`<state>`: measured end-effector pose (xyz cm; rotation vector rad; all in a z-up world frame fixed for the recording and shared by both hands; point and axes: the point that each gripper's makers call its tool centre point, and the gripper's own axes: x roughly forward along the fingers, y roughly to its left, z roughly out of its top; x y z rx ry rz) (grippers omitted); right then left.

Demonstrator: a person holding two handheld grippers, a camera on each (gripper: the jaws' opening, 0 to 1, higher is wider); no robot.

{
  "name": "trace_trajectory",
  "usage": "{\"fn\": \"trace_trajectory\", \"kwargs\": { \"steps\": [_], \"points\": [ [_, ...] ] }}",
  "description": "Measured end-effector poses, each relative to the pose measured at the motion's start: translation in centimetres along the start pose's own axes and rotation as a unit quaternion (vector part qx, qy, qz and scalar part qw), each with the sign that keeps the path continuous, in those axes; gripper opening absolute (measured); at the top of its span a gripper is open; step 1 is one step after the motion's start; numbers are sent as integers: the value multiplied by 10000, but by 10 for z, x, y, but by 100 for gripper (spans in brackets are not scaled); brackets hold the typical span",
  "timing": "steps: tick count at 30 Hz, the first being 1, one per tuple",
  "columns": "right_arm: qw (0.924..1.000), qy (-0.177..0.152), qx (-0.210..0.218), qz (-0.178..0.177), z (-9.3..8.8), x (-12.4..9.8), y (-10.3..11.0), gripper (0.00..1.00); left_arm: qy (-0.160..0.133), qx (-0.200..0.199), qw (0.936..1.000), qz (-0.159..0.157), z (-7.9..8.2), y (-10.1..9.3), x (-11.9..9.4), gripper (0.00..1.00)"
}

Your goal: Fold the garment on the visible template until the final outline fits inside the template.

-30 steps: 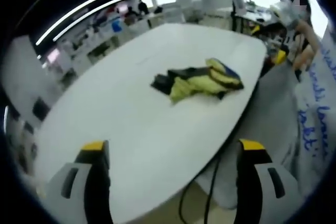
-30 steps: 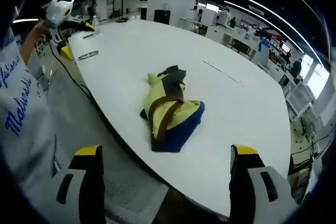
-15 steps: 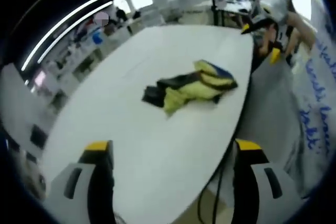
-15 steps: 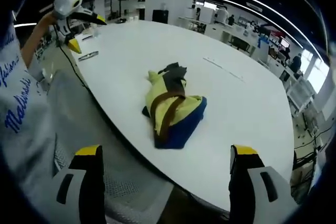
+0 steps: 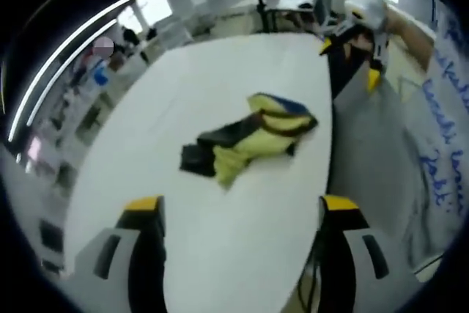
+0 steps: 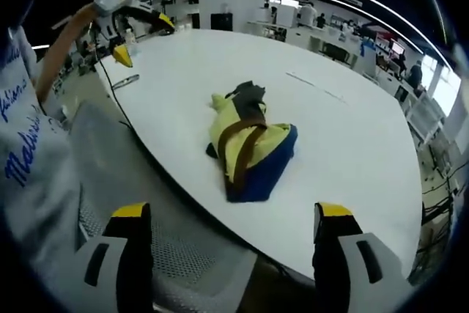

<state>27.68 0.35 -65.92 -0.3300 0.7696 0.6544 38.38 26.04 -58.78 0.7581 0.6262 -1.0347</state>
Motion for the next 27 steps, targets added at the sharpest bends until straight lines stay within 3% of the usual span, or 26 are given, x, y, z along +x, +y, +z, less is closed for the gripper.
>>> {"fn": "trace_trajectory", "kwargs": {
  "steps": [6,11,14,19,21,27],
  "points": [
    [10000,-30,52,67,-2,4,2,87,-15,406,9987,-307,20,7,17,75],
    [9994,-127,117,303,0,12,12,75,55,697,9959,-577,35,10,33,63],
    [9992,-150,111,361,1,16,16,73,69,816,9942,-701,42,10,42,59],
    [9986,-216,158,461,0,17,20,64,238,1130,9887,-952,50,7,65,47],
    [9984,-239,187,484,0,19,21,62,381,1250,9872,-914,51,9,74,44],
    [9983,-328,144,462,3,24,19,53,475,1620,9785,-1187,64,3,100,38]
  ]
}}
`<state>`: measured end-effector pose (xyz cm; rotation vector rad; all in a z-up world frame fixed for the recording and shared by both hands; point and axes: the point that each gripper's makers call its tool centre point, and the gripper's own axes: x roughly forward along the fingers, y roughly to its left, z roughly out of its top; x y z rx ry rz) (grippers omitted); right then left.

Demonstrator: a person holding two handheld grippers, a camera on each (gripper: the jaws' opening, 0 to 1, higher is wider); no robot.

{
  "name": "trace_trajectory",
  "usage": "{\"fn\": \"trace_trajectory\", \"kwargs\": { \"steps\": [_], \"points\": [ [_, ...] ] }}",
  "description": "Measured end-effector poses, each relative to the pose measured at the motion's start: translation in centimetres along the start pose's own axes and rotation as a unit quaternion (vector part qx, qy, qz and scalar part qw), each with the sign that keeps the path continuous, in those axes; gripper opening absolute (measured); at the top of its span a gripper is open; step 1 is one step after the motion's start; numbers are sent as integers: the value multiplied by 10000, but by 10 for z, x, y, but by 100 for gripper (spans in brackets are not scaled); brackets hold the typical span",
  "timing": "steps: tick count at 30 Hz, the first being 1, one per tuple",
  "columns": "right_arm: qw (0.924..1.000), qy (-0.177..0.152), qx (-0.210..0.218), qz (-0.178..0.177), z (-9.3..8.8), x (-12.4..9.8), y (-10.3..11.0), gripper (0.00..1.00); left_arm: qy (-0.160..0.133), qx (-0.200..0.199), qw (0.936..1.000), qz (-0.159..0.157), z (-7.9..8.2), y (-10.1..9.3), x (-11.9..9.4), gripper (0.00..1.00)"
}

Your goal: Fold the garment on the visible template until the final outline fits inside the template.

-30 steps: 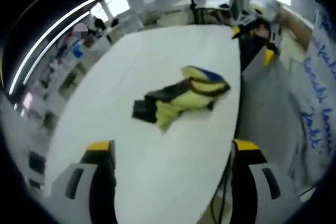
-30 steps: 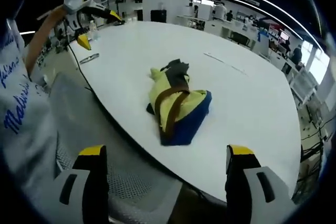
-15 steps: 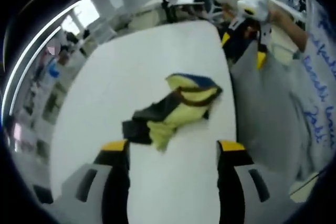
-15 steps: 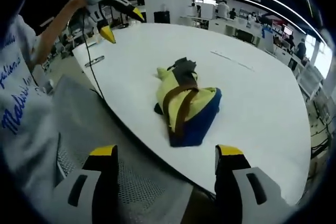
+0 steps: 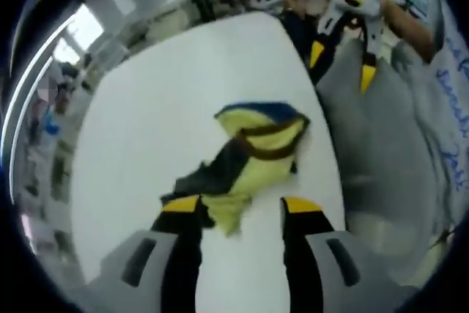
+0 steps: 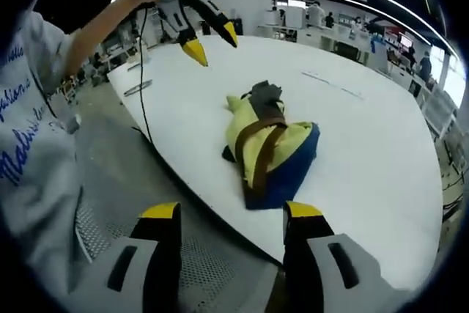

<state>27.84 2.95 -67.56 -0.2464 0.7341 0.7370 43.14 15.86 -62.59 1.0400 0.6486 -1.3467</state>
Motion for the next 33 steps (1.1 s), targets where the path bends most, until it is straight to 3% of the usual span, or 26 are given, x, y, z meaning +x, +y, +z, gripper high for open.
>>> {"fn": "trace_trajectory", "kwargs": {
  "steps": [4,6,7,15,24,29,33],
  "points": [
    [10000,-40,66,58,1,5,-1,50,61,268,9996,-37,14,-3,12,34],
    [9999,-9,94,59,0,8,-2,47,61,365,9993,-80,17,-1,17,33],
    [9999,14,105,92,-1,10,-2,46,85,395,9991,-110,17,9,22,32],
    [9990,-24,304,336,-4,20,0,40,244,714,9970,-177,26,18,49,28],
    [9983,134,340,452,-9,36,-2,36,636,1006,9919,-447,25,27,79,24],
    [9980,274,354,457,-14,40,-5,35,794,990,9889,-773,20,28,95,20],
    [9975,329,405,469,-19,43,-6,33,864,975,9879,-842,17,27,109,19]
  ]
}}
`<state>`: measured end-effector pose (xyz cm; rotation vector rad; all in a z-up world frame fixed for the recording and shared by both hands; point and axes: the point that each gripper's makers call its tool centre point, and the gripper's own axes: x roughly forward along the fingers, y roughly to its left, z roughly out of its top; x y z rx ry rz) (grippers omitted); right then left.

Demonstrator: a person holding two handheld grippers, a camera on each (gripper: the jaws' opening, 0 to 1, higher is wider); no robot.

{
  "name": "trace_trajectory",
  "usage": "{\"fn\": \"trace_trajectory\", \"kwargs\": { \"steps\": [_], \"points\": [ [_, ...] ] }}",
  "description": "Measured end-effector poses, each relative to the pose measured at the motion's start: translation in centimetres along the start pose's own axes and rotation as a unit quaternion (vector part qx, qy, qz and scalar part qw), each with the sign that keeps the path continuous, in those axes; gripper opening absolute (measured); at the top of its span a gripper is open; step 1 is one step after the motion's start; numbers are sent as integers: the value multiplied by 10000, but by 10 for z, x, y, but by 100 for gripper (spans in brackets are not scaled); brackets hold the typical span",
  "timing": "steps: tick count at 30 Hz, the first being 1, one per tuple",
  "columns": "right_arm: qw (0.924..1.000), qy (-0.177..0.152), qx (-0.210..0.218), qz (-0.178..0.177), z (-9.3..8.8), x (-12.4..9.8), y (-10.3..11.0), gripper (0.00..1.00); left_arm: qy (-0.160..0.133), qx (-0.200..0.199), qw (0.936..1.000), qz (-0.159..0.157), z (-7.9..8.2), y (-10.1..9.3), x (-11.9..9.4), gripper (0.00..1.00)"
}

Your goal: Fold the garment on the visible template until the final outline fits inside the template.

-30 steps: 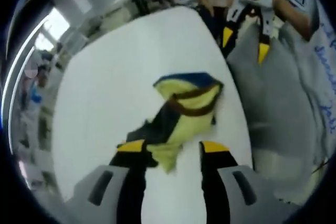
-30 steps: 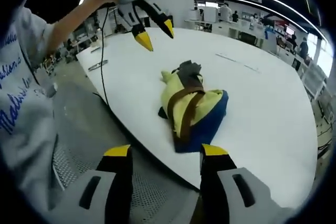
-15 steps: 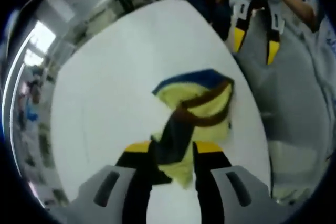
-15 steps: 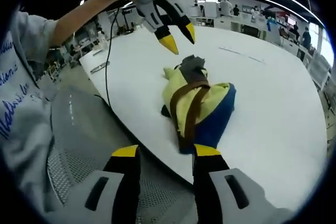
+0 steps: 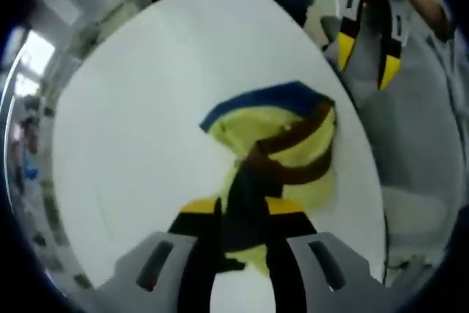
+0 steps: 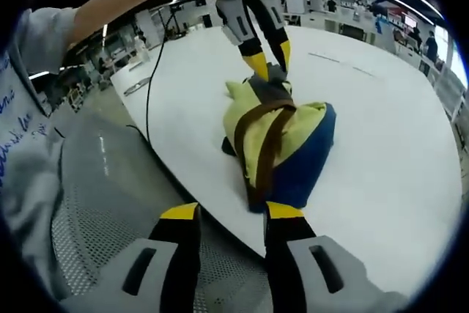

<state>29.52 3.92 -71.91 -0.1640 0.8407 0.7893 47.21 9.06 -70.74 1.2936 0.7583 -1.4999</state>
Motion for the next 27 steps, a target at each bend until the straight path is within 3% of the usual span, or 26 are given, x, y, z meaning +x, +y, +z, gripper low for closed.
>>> {"fn": "trace_trajectory", "kwargs": {
  "steps": [9,13,24,27],
  "points": [
    [9998,101,37,162,-5,7,2,31,63,-28,9998,-167,2,8,21,17],
    [9998,96,83,178,-5,7,0,30,159,-94,9993,-331,0,3,28,18],
    [9991,91,337,222,-12,21,-8,28,171,-271,9980,-545,-1,-4,35,11],
    [9991,129,343,223,-13,26,-9,28,182,-312,9979,-532,-1,-5,35,4]
  ]
}}
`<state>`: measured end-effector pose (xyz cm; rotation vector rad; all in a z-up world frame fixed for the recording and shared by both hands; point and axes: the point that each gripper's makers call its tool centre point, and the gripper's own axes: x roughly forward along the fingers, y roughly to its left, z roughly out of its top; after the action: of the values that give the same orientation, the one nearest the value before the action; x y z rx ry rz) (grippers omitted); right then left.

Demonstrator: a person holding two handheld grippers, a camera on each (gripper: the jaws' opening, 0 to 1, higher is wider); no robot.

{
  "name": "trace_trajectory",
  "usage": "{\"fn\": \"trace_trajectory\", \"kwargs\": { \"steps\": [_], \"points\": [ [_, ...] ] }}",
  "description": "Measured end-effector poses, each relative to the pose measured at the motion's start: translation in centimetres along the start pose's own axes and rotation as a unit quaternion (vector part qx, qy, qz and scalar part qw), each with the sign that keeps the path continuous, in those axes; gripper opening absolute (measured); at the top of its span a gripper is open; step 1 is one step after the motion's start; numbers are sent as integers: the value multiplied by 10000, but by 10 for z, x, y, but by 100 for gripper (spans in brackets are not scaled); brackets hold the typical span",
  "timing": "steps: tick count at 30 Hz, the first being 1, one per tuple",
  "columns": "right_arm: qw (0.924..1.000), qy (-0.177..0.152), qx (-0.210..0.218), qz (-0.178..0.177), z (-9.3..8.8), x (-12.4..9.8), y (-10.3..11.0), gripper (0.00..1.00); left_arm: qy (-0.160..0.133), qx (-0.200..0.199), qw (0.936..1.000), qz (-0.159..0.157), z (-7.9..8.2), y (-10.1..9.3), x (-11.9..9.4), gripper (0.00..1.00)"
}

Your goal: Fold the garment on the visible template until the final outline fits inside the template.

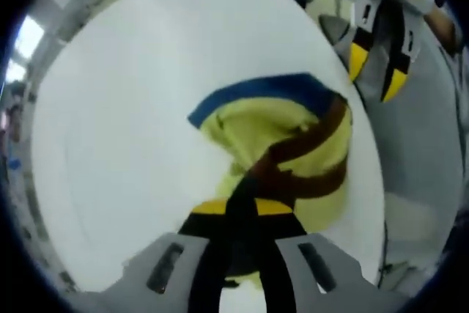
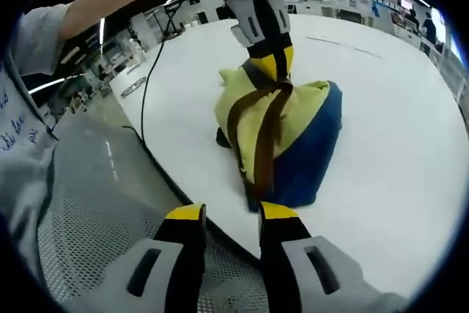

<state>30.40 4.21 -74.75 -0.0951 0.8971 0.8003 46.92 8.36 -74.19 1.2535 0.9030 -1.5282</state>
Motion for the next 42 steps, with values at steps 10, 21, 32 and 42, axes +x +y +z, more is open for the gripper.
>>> {"fn": "trace_trajectory", "kwargs": {
  "steps": [10,21,32,42],
  "points": [
    [10000,76,8,-30,0,12,-9,29,-35,-140,9999,-1,-2,-8,-7,0],
    [9993,358,-96,25,-11,24,-18,25,-132,-173,9997,73,-6,-9,-20,0],
    [9978,457,-423,236,-9,30,-18,18,-368,-398,9983,225,-21,-13,-46,0],
    [9961,431,-729,230,0,33,-25,15,-530,-701,9955,359,-43,-19,-61,0]
  ]
}}
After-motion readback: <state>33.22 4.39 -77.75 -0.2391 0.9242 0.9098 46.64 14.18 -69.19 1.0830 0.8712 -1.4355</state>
